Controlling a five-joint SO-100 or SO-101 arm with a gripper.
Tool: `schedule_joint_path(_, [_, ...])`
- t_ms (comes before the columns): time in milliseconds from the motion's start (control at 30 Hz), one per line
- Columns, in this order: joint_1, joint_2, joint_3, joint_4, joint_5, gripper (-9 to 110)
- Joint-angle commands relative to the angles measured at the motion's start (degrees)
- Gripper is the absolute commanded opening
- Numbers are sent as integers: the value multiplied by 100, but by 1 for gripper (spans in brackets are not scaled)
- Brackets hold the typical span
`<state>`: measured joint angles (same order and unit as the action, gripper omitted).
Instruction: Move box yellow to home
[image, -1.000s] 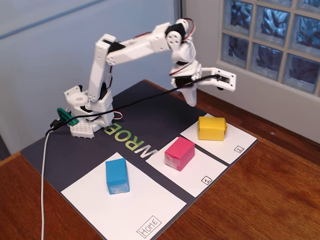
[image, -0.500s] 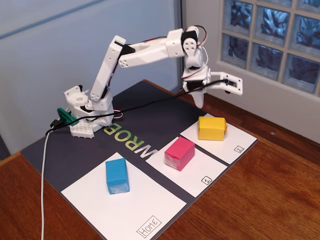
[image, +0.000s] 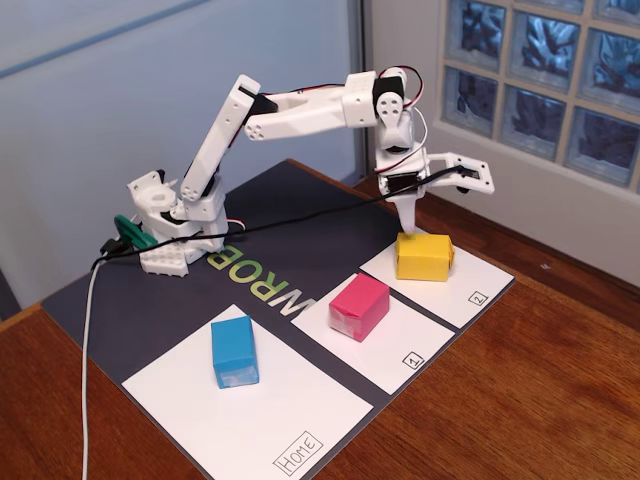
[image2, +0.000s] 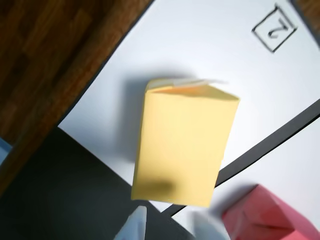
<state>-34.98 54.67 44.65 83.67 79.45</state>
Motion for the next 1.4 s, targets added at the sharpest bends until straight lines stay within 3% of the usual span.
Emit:
schedule_joint_path(0, [-70, 97, -264, -132, -176, 30])
schedule_joint_path(167, [-141, 114, -264, -141, -158, 39])
schedule_joint_path(1367, [-35, -1028, -193, -694, 686, 34])
